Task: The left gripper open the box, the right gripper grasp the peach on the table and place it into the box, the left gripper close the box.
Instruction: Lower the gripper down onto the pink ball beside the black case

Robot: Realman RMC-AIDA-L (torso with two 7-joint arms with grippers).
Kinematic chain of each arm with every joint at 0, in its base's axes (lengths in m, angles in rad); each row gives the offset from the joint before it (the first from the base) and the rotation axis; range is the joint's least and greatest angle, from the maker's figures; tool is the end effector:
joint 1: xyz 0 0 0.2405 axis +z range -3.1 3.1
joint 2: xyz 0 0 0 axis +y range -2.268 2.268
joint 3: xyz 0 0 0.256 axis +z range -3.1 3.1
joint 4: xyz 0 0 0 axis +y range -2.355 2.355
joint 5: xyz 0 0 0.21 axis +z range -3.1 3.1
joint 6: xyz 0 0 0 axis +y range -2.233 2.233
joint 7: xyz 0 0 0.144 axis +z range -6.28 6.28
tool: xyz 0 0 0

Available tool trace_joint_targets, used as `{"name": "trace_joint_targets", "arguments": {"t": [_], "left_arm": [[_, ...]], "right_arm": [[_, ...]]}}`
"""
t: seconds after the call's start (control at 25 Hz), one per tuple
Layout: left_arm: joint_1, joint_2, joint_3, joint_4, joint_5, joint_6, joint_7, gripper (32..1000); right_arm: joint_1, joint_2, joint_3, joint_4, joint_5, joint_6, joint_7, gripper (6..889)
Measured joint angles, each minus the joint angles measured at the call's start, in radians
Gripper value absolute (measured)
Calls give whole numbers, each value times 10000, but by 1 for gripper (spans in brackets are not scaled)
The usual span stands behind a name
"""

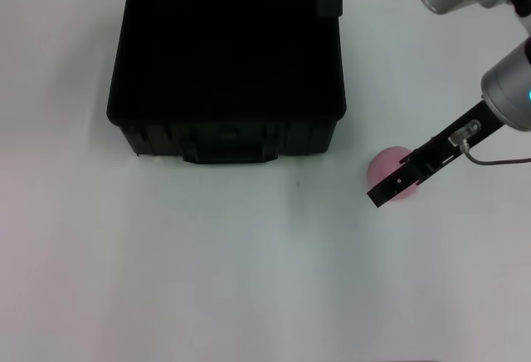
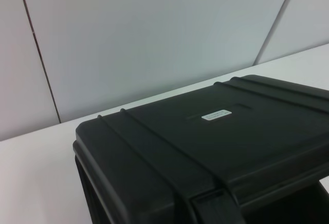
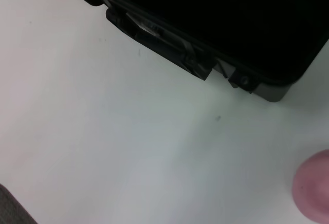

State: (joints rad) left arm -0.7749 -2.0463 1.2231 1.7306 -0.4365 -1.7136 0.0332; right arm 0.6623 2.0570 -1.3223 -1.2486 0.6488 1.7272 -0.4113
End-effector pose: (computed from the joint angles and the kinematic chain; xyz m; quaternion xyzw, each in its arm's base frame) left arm -0.0781 0.3785 0.0913 -0.8329 -0.4344 0.0304 0.3415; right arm 0.1794 0.3412 0.0001 -0.8746 0.4437 -0.1749 0.0871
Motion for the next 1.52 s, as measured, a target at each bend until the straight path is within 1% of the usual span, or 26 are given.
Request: {"name": "trace_joint_targets", "arguments": {"t": [0.16,0.64,0.92,1.08,1.36,1.52], "left_arm": [[-25,0,-108,89,-1,2,69,381],[-28,-16,-73,121,-63,2,68,382],[-29,-16,-40,121,-72,2,68,383],[-29,-28,-30,122,-75,2,67,384],[-29,-32,-16,121,-93,2,67,386],[-37,-31,-2,120,-98,2,67,387]], "right_arm": [[-2,0,0,0,1,0,1,767],[4,-19,0,132,1,-97,-3,763],[4,-75,0,139,-12,-357,-9,761],[4,-156,-1,210,-37,-610,-12,760],[4,-181,-1,282,-833,-966,-13,758],[11,-133,0,401,-1484,-1307,29,757]]}}
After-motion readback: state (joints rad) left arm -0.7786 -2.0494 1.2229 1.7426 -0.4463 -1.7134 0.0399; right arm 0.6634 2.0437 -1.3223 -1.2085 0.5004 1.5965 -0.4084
